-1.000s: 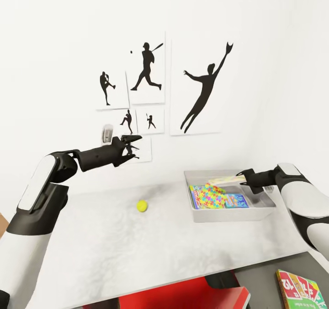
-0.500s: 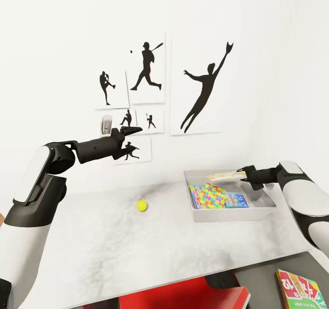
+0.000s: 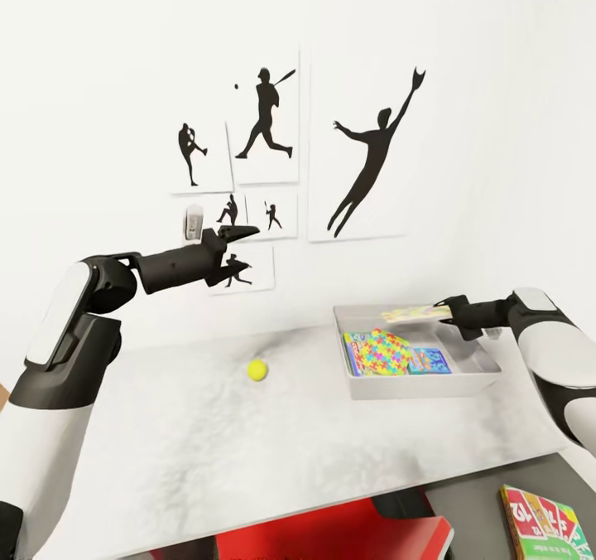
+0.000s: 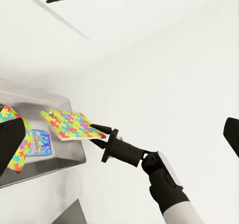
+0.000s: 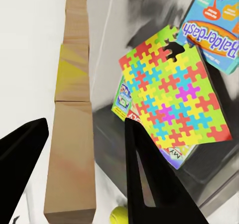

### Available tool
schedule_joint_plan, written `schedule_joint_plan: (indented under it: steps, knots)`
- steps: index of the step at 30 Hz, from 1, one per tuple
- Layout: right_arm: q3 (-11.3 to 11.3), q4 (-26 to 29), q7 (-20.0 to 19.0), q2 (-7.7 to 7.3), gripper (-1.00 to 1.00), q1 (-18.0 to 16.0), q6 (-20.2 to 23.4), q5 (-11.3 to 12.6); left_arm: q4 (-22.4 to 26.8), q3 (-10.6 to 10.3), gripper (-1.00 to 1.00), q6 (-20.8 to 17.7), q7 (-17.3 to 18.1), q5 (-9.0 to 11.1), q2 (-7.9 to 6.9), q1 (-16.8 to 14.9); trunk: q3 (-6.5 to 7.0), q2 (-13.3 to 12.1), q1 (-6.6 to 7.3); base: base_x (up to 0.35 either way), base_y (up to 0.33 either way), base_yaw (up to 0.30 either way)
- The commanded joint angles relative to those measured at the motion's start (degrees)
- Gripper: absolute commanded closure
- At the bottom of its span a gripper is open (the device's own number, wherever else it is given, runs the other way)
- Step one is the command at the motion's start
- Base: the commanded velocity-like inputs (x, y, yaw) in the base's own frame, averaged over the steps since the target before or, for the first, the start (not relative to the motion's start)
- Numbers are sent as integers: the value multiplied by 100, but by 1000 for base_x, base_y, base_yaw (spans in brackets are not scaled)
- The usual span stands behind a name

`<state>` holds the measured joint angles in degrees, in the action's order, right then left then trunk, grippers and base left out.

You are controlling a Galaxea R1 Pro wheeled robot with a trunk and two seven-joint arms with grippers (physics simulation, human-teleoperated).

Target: Put all the toys in the child's room - the three board games (two on the bed and one on the table), the two jigsaw puzzles on the table, and the tennis ball on the table - inside the toy box on the table in the child's room.

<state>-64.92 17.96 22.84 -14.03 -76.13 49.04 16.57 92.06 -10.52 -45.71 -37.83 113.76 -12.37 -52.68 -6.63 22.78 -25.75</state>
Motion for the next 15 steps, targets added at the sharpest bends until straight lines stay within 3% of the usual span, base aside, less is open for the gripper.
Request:
schedule_joint_plan:
  steps: [1, 15]
  knots:
    - [-11, 6, 56, -12, 100, -11, 9, 66, 4, -3, -100, 10, -50, 60, 8, -18, -22, 14, -4, 0, 0, 0]
    - [-13, -7, 46, -93, 100, -15, 39, 66, 5, -1, -100, 16, -48, 66, 62, -134, -151, 14, -4, 0, 0, 0]
